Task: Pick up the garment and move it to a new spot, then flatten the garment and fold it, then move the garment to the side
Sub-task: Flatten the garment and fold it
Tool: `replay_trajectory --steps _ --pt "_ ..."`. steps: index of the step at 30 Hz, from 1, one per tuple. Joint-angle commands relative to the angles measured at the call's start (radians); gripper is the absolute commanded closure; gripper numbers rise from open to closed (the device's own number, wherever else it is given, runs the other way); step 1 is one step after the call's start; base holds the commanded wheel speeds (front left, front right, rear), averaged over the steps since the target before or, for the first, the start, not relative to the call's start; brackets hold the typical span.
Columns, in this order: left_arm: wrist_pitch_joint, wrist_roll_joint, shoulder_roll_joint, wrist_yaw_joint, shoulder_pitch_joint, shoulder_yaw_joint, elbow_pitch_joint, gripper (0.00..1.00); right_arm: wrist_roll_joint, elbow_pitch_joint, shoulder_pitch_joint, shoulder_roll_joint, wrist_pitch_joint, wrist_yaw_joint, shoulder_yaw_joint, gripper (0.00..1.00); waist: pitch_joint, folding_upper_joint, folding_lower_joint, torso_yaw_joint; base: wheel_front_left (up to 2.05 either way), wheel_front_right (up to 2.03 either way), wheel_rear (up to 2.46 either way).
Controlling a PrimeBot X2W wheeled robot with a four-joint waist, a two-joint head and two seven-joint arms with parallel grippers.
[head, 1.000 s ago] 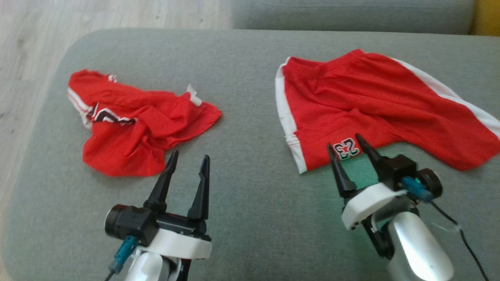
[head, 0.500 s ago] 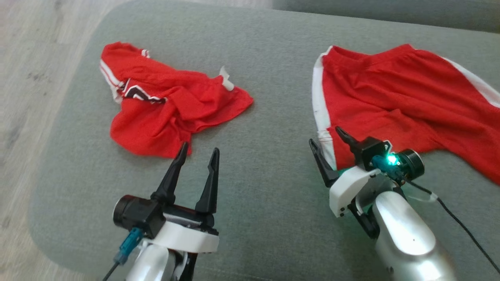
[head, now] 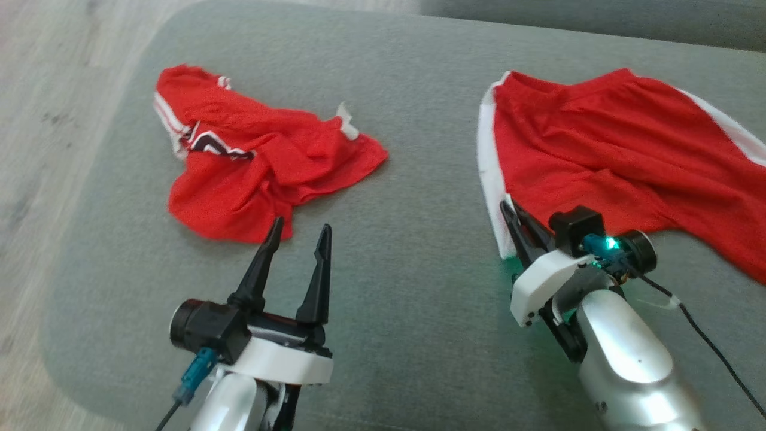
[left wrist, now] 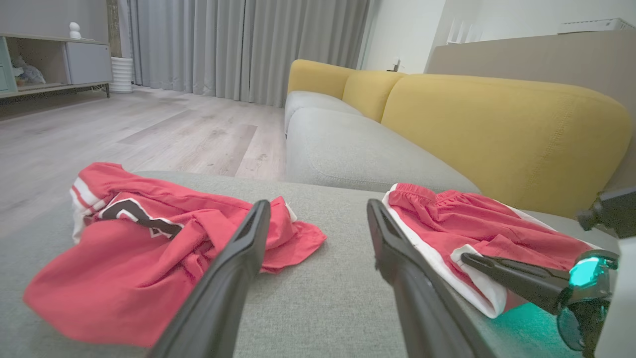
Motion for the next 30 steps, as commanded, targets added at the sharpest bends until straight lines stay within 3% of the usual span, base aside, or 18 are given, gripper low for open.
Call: replay_trajectory --steps 1,9,17,30 --pt "-0.009 0.0 0.001 0.008 -0.025 0.04 -0.033 0.0 0.02 -0.056 -0.012 0.004 -0.021 -0.001 0.018 1.0 -0.014 0.0 -0.0001 -0.033 0.0 0.0 0.0" --pt "-0.009 0.014 0.001 0.002 -0.01 0.06 -0.036 0.0 0.088 -0.181 0.072 0.004 -0.057 -0.001 -0.092 1.0 -0.048 0.0 -0.0001 -0.131 0.0 0.0 0.0" --pt "-0.009 0.03 0.001 -0.006 -0.005 0.07 -0.04 0.0 0.117 -0.3 0.184 0.005 -0.05 -0.001 -0.315 1.0 -0.064 0.0 -0.0001 -0.224 0.0 0.0 0.0" --pt "-0.009 0.033 0.001 -0.016 -0.01 0.072 -0.03 0.0 0.033 -0.288 0.226 0.005 -0.019 -0.001 -0.611 1.0 -0.064 0.0 -0.0001 -0.274 0.0 0.0 0.0"
